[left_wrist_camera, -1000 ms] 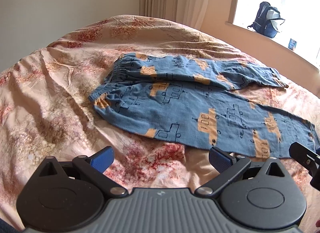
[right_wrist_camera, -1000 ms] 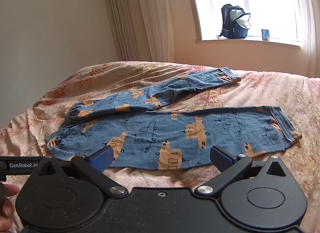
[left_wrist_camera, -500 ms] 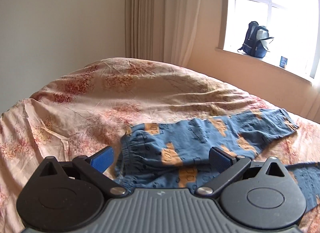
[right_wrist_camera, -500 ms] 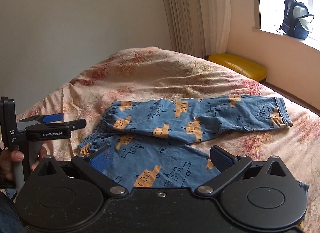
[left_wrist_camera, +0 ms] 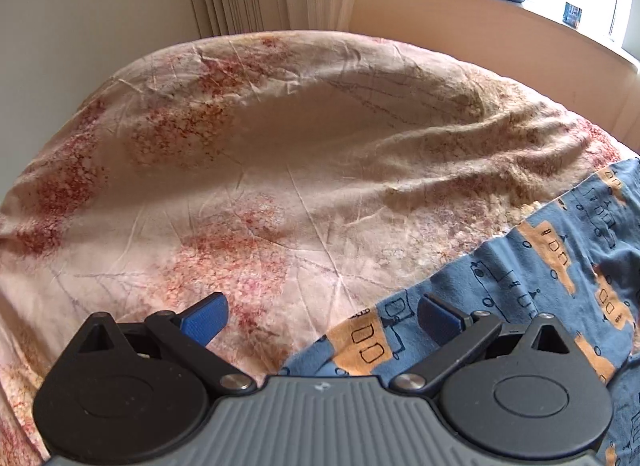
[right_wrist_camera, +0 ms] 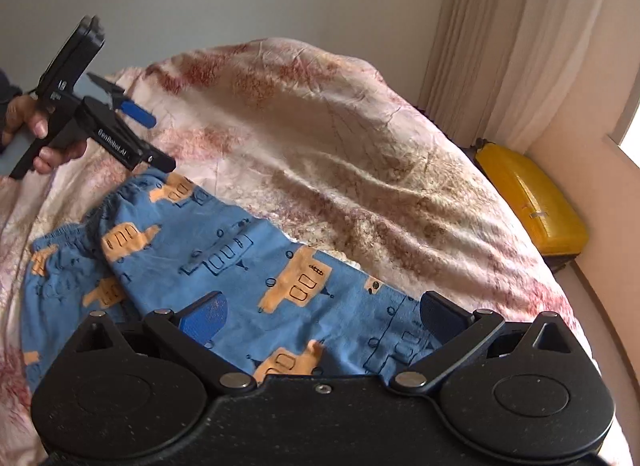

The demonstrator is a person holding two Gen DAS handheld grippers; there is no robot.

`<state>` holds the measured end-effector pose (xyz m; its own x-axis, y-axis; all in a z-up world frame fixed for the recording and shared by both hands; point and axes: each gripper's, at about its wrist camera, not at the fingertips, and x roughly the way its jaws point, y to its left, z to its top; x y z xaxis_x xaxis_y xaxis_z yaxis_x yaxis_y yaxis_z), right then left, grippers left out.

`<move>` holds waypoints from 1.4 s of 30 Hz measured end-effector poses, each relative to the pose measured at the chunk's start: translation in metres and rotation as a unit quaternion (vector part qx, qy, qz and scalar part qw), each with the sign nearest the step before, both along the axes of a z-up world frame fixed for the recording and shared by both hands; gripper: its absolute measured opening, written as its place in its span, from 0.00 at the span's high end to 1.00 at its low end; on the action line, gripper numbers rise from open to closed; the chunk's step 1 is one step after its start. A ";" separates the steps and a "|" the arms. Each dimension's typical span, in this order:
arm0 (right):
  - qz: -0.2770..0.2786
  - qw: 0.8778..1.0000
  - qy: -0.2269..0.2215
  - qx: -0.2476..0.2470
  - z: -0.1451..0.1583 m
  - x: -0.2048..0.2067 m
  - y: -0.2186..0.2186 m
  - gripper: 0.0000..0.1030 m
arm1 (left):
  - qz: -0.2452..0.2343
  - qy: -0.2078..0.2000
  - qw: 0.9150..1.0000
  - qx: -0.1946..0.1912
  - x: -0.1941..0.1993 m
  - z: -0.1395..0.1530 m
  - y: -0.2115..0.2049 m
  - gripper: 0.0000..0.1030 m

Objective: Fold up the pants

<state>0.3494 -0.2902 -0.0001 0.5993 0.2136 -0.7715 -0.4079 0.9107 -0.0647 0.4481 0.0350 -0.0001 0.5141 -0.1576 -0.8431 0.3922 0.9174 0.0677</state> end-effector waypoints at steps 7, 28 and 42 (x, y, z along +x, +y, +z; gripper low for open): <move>0.095 0.993 0.053 -0.046 -0.058 0.077 0.004 0.17 | -0.045 0.042 0.998 0.017 0.030 -0.032 -0.016 0.08; 0.128 0.987 0.100 -0.002 -0.097 0.114 -0.034 0.74 | -0.230 0.103 0.967 0.026 0.038 -0.042 -0.085 0.93; 0.116 0.992 0.029 -0.034 -0.099 0.086 -0.031 0.99 | -0.203 0.093 0.974 0.026 0.028 -0.035 -0.076 0.80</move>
